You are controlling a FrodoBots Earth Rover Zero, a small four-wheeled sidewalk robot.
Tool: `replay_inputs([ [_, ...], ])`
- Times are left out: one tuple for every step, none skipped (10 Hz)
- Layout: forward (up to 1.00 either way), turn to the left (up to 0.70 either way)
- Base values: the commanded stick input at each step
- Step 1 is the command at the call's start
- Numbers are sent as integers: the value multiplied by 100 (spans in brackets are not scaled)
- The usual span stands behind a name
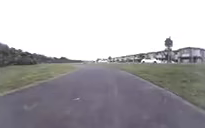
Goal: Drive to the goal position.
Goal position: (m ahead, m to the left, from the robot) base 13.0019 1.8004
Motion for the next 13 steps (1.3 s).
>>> replay_inputs([
  [70,0],
  [70,0],
  [70,0],
  [70,0],
  [70,0],
  [70,0],
  [70,0],
  [70,0],
  [70,0],
  [70,0],
  [70,0],
  [70,0],
  [70,0],
])
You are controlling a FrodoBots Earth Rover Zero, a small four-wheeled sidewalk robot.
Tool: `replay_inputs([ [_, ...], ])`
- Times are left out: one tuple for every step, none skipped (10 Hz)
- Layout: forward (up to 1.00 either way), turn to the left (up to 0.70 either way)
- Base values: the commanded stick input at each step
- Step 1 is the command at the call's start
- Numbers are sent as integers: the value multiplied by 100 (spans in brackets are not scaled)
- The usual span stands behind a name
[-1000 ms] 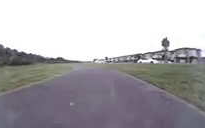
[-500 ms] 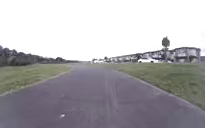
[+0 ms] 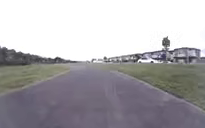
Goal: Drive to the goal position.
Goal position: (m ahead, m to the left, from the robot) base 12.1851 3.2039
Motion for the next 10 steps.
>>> replay_inputs([
  [70,0],
  [70,0],
  [70,0],
  [70,0],
  [70,0],
  [70,0],
  [70,0],
  [70,0],
  [70,0],
  [70,0],
])
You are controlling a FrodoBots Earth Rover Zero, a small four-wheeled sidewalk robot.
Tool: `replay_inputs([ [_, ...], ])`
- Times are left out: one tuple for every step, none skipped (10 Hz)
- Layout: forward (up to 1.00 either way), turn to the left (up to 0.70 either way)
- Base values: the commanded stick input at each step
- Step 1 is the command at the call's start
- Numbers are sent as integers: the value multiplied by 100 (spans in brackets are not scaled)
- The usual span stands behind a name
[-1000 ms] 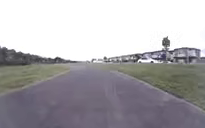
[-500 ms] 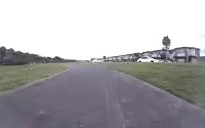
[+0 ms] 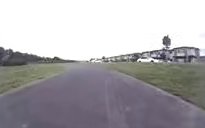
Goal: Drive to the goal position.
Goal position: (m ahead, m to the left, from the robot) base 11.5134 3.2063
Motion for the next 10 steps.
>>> replay_inputs([
  [70,0],
  [70,0],
  [70,0],
  [70,0],
  [70,0],
  [70,0],
  [70,0],
  [70,0],
  [70,0],
  [70,0],
])
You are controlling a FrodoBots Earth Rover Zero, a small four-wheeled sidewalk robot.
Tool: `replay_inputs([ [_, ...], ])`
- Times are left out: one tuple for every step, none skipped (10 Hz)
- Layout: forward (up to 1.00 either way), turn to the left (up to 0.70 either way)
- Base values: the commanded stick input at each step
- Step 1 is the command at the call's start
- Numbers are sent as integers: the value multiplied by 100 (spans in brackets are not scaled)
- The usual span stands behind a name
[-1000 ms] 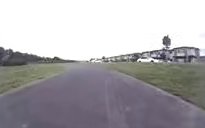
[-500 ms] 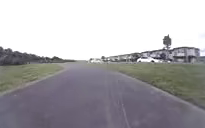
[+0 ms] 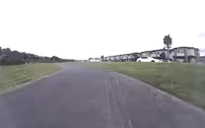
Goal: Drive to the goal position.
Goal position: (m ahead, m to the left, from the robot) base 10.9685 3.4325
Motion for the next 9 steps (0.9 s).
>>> replay_inputs([
  [70,0],
  [70,0],
  [70,0],
  [70,0],
  [70,0],
  [70,0],
  [70,0],
  [70,0],
  [70,0],
])
